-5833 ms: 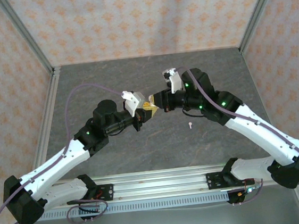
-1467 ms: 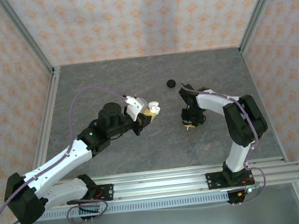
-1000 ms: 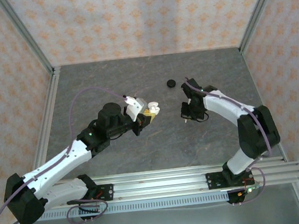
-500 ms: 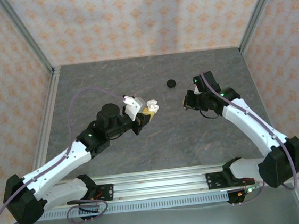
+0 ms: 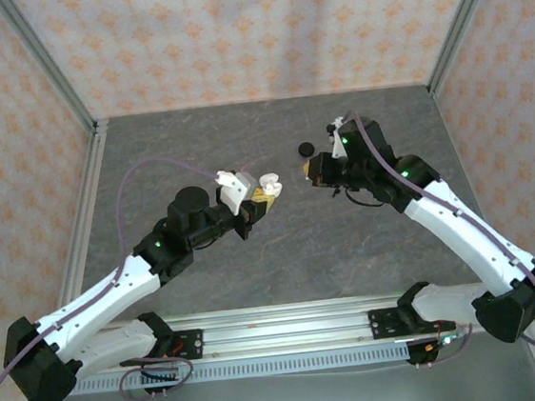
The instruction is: Insert wireless bluetooth earbuds into charging case
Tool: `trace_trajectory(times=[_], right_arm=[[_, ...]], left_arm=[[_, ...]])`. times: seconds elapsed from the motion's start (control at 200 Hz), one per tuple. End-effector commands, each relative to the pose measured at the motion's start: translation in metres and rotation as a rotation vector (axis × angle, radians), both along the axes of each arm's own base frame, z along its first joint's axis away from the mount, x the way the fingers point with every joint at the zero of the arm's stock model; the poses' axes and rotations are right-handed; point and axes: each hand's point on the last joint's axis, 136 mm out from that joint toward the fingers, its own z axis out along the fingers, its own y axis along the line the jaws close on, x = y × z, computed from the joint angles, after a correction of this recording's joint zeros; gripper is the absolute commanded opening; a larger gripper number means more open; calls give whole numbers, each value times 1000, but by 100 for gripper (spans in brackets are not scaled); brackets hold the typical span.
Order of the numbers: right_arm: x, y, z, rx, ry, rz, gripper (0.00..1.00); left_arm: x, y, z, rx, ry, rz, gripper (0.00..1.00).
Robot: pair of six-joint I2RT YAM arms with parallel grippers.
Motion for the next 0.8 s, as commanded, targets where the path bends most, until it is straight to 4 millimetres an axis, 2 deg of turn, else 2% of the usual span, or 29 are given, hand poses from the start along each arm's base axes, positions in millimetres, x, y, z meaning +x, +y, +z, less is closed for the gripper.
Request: trace_trajectory(times=[0.0, 0.18, 0.295, 0.59, 0.796], right_arm=[[-5, 4, 41, -15, -153, 21, 2], [-21, 25, 75, 8, -272, 111, 2], [-29, 33, 89, 33, -326, 146, 2], [-49, 59, 111, 79, -424, 275, 1], [-53, 60, 113, 107, -484, 283, 2]], left_arm=[[-3, 3, 17, -30, -63, 10, 0], [-6, 6, 24, -59, -100, 13, 0], [-7, 7, 29, -61, -125, 10, 0], [-12, 6, 38, -63, -211, -20, 0], [-14, 5, 46, -39, -246, -42, 0]])
